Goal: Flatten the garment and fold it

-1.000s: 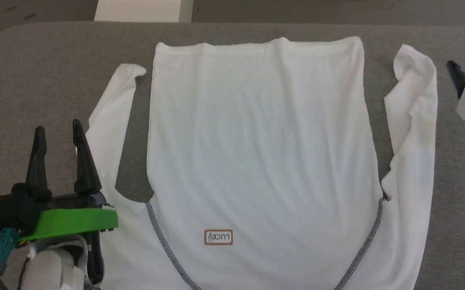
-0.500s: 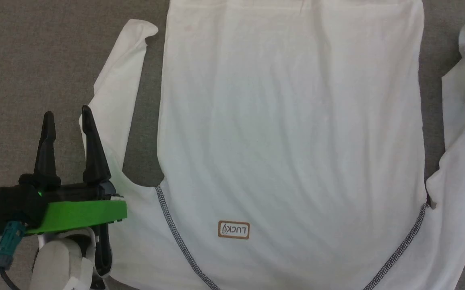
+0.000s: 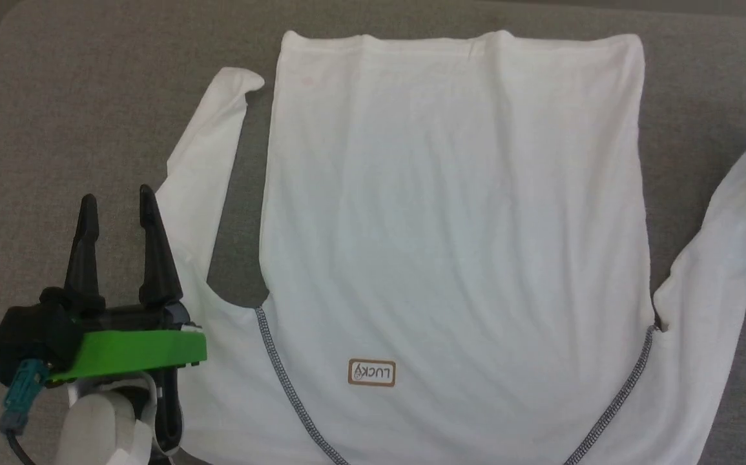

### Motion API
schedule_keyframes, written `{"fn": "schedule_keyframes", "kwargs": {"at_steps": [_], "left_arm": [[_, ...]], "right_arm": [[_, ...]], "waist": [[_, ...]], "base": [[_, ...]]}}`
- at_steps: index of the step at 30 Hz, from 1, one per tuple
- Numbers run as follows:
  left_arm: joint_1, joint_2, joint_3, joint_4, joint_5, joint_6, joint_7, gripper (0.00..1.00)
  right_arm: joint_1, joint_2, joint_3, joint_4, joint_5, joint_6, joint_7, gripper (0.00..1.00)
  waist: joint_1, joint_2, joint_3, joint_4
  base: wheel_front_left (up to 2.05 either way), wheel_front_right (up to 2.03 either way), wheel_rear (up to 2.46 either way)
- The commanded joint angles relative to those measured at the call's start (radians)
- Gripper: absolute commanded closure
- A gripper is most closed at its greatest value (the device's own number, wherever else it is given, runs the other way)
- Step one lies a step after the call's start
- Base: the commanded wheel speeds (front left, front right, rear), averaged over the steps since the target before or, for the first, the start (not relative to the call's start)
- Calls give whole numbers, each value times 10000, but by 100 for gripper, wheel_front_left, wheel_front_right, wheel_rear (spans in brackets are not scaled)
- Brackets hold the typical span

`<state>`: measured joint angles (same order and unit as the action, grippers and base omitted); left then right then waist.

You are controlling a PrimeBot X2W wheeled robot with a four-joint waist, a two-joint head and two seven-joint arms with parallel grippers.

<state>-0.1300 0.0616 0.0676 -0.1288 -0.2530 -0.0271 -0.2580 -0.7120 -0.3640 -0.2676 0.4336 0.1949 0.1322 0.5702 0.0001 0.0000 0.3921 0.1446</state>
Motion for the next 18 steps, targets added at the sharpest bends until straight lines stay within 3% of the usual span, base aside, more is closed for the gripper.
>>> {"fn": "schedule_keyframes", "kwargs": {"at_steps": [1,9,18], "left_arm": [[220,-55,66,22,183,-63,-37,0],[980,-95,257,7,155,-40,-37,0],[1487,-109,292,-63,101,-1,-37,0]], "right_arm": [[585,-99,-246,-390,221,-15,-88,100],[3301,151,-2250,-2491,481,-15,483,100],[4316,342,-3851,-3824,-73,-15,1332,100]], "waist": [[-1,0,-921,-407],[-1,0,-1931,-823],[-1,0,-2466,-874]], "base": [[0,0,0],[0,0,0],[0,0,0]]}}
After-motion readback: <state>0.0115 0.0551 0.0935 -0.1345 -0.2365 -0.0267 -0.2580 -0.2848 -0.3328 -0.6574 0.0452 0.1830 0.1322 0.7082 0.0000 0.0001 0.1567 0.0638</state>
